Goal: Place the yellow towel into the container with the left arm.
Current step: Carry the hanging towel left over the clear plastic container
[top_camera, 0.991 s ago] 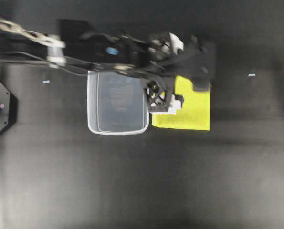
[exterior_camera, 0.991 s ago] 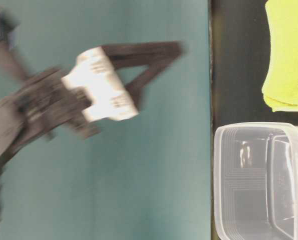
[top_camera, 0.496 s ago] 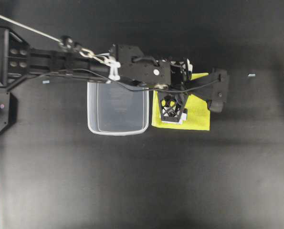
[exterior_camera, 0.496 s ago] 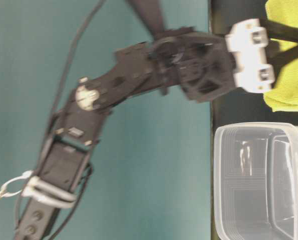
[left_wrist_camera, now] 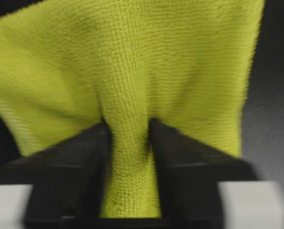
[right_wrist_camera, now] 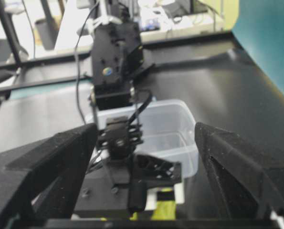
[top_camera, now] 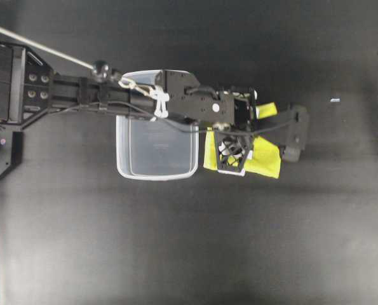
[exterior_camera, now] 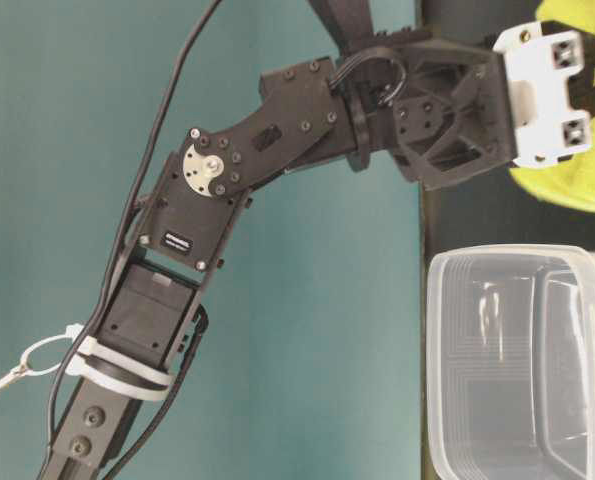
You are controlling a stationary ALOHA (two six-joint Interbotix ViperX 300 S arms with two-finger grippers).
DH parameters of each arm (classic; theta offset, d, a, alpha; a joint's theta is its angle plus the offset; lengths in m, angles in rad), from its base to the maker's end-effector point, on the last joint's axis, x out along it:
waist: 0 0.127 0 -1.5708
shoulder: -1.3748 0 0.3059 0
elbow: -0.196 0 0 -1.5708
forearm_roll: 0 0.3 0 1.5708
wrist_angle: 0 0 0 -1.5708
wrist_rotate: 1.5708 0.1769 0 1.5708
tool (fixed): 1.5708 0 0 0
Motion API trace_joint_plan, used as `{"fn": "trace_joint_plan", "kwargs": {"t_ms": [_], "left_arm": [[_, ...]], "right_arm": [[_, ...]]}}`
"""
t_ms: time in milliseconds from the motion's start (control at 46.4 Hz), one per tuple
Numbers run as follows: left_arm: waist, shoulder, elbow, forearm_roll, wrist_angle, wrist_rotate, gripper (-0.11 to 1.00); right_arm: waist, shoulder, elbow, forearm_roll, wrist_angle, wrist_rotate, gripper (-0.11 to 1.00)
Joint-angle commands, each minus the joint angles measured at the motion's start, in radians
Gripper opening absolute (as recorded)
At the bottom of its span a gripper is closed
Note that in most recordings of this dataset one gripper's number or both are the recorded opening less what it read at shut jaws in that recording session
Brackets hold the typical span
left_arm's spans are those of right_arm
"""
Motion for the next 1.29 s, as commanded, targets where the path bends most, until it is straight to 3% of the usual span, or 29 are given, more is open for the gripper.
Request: {"fn": "trace_joint_plan", "kwargs": {"t_ms": [0, 65, 280, 496, 625, 927, 1099, 1271], "left_arm": [[0.005, 0.0, -0.009, 0.003, 0.0, -0.003, 0.13], [0.006, -0.015, -0.014, 0.003, 0.005, 0.0, 0.07], [0.021, -0.158, -0.044, 0.003, 0.044, 0.005, 0.07], [0.029, -0.394, -0.008, 0.003, 0.143, 0.005, 0.07], [0.032, -0.511, 0.069, 0.003, 0.196, 0.002, 0.07], [0.041, -0.712, 0.377, 0.003, 0.199, -0.009, 0.07], [0.046, -0.758, 0.468, 0.003, 0.178, -0.009, 0.07], [0.049, -0.758, 0.499, 0.003, 0.16, -0.012, 0.07]], "right_arm": [[-0.002, -0.002, -0.012, 0.003, -0.012, 0.002, 0.79], [-0.002, -0.006, -0.011, 0.003, -0.012, 0.002, 0.79], [-0.002, -0.009, -0.008, 0.003, -0.014, 0.005, 0.79], [-0.002, -0.009, -0.008, 0.003, -0.017, 0.029, 0.79], [-0.002, -0.009, -0.008, 0.003, -0.025, 0.031, 0.79], [-0.003, -0.008, -0.006, 0.003, -0.08, 0.031, 0.79], [-0.003, -0.006, -0.005, 0.003, -0.091, 0.031, 0.79], [-0.002, -0.003, -0.003, 0.003, -0.091, 0.031, 0.79]]}}
